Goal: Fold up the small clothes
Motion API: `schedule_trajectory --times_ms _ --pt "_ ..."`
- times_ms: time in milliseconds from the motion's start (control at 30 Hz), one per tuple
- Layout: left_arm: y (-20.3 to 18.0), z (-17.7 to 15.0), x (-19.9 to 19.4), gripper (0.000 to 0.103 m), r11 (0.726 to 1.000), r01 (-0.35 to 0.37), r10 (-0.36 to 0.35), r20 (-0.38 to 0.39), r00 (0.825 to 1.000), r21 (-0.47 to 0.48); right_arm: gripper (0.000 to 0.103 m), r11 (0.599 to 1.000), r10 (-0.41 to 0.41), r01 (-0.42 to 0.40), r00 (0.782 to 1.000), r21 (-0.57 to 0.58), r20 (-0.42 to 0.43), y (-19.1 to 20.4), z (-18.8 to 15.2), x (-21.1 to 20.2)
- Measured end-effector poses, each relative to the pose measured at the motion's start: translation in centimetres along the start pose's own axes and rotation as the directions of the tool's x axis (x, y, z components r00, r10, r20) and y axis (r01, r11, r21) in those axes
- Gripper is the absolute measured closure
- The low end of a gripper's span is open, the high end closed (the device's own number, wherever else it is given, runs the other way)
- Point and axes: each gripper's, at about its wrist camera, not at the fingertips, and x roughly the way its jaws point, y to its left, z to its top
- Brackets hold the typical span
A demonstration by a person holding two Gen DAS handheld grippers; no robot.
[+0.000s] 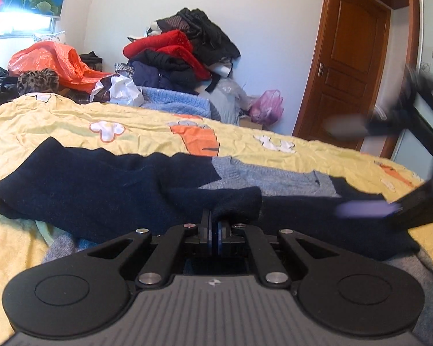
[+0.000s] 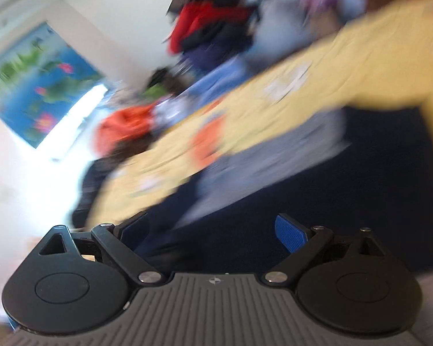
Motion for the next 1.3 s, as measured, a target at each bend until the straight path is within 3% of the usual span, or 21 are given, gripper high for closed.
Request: schedule_trajectory --times_ms 67,133,267,333,567,633,733,933,1000,1033,1100,1133,1167,1300 --pt "0.3 -0.1 -0.5 0.099 1.000 0.014 -0.014 0.032 0.999 -0.017 0.011 0.985 0.115 -0.098 0.986 0.140 -0.117 0.4 -0.5 3.0" --pt "0.5 -0.1 -0.8 0.099 0.999 0.020 -0.019 0.048 0.999 -0.029 0.013 0.961 0.172 -0.125 0.969 0.248 -0.177 0.4 -1.2 5.7" --pt "0.7 0.0 -0.9 0.100 0.999 0.034 -0.031 0.061 0.998 -0.038 0.018 0.920 0.204 -0.117 0.958 0.374 -0.203 -0.4 -1.8 9.2" --pt "0.8 0.0 -1.0 0.099 0.998 0.040 -0.037 0.064 0.997 -0.046 0.027 0.900 0.212 -0.104 0.953 0.424 -0.216 -0.9 -1.9 10.2" --pt "1.2 0.0 -1.3 0.099 0.995 0.061 -0.054 0.087 0.995 -0.074 0.044 0.920 0.169 -0.071 0.959 0.384 -0.226 -0.5 -1.7 10.8" --pt "1.2 0.0 -1.2 0.099 0.995 0.064 -0.058 0.082 0.995 -0.073 0.064 0.935 0.137 -0.050 0.964 0.351 -0.226 -0.4 -1.6 10.5" --pt "1.2 0.0 -1.1 0.099 0.995 0.077 -0.072 0.075 0.995 -0.068 0.079 0.955 0.113 -0.053 0.974 0.291 -0.195 0.2 -1.2 9.9" --pt "1.8 0.1 -0.6 0.094 0.990 0.090 -0.086 0.040 0.995 -0.108 0.081 0.992 0.021 0.000 0.987 0.129 -0.159 1.4 0.9 8.2" --pt "1.9 0.1 -0.5 0.089 0.990 0.085 -0.082 0.033 0.996 -0.116 0.081 0.993 -0.007 0.025 0.988 0.112 -0.154 0.8 1.9 7.5" --pt "2.0 0.1 -0.4 0.080 0.989 0.081 -0.077 0.032 0.996 -0.122 0.081 0.994 -0.022 0.038 0.989 0.103 -0.148 0.6 2.4 7.1" --pt "2.3 0.1 -0.5 0.055 0.987 0.067 -0.063 0.034 0.997 -0.143 0.081 0.994 -0.049 0.062 0.989 0.094 -0.141 -0.3 3.6 6.0" --pt "2.5 0.1 -0.6 0.030 0.986 0.060 -0.054 0.038 0.998 -0.157 0.081 0.993 -0.064 0.077 0.988 0.090 -0.140 -0.8 4.1 5.5" --pt "2.7 0.1 -0.7 0.016 0.984 0.051 -0.043 0.050 0.998 -0.173 0.081 0.992 -0.079 0.092 0.986 0.086 -0.144 -1.3 4.6 5.0" --pt "3.3 0.2 -0.7 0.015 0.977 0.044 -0.033 0.058 0.998 -0.208 0.081 0.989 -0.135 0.145 0.971 0.038 -0.199 -3.1 6.5 3.1"
